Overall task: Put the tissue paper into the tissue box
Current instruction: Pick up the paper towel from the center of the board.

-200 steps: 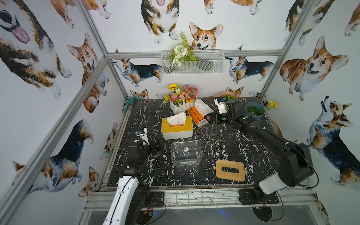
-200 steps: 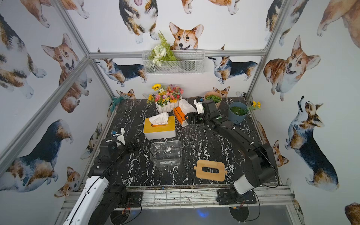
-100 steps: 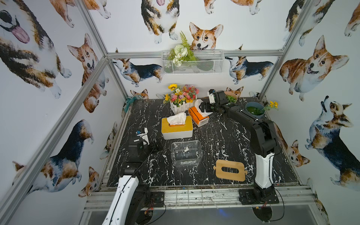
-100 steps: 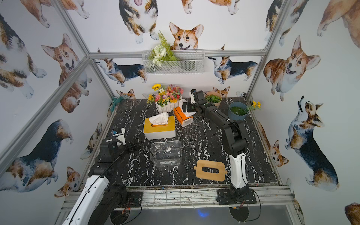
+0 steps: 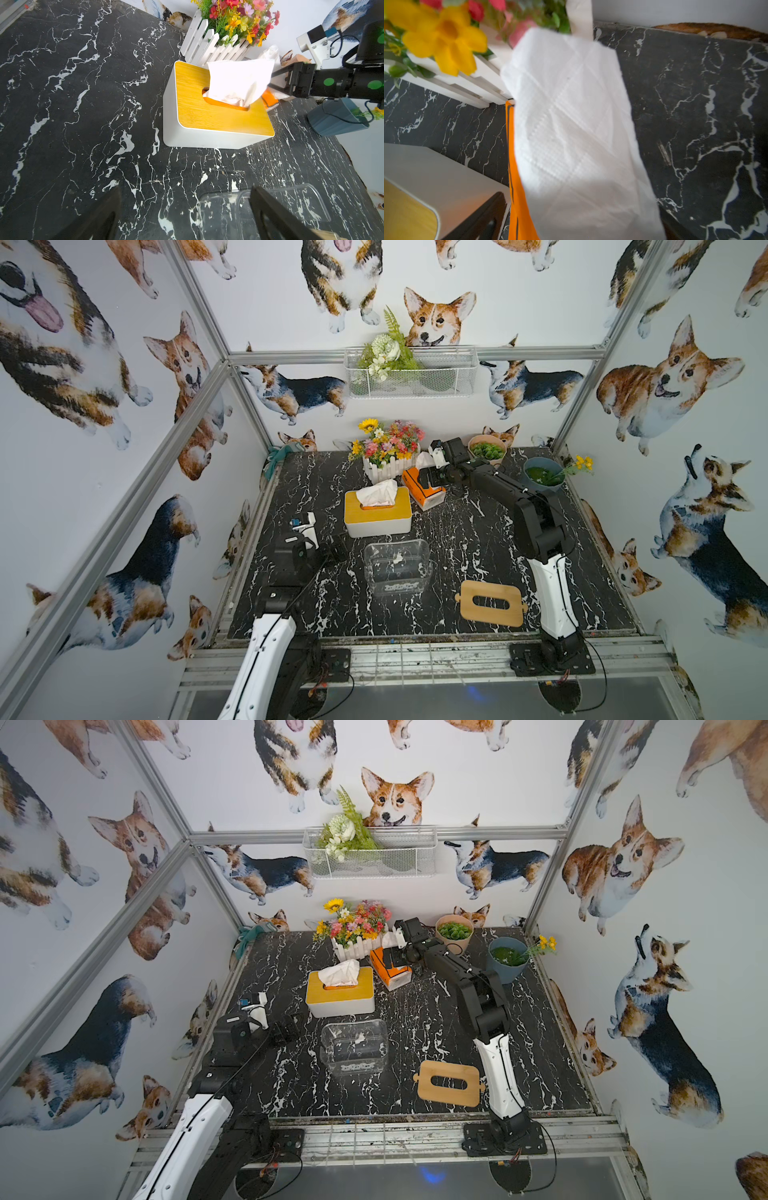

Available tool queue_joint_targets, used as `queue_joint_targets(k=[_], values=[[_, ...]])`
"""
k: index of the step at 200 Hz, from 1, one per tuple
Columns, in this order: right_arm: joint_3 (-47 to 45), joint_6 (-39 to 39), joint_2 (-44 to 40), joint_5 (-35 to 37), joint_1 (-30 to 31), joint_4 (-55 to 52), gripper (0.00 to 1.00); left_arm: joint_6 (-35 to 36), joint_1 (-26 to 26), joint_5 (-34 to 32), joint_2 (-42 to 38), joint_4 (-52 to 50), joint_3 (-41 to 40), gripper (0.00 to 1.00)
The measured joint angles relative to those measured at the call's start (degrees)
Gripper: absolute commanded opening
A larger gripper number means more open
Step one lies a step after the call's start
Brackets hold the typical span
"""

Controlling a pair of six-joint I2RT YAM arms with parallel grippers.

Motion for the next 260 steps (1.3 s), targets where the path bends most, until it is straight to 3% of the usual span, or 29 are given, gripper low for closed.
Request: queue_joint_targets(k=[31, 106, 179, 200, 229, 260], values=[[-0.3, -2.3, 0.1, 0.5, 1.7, -0.9, 1.0, 0.0, 0.0, 0.0, 0.0, 0.0, 0.0, 1.0], [1.3, -7.1, 3.7, 9.2, 3.7, -3.6, 1.0, 0.2, 0.0, 0.0, -0.3, 0.0, 0.0, 1.0], [2.2, -8.9, 6.3, 10.6, 4.5, -5.8, 1.0, 0.2, 0.0, 0.0, -0.4, 0.0, 0.0, 1.0], [2.7, -8.9, 6.6, 10.5, 4.5, -7.0, 0.94, 0.2, 0.0, -0.2, -0.5, 0.0, 0.0, 1.0], [2.8, -8.9, 5.9, 10.1, 4.5, -8.3, 0.77, 0.2, 0.0, -0.2, -0.6, 0.0, 0.0, 1.0], [1.3, -8.9, 2.6, 9.0, 4.3, -9.7, 0.73, 0.2, 0.0, -0.3, -0.7, 0.0, 0.0, 1.0]])
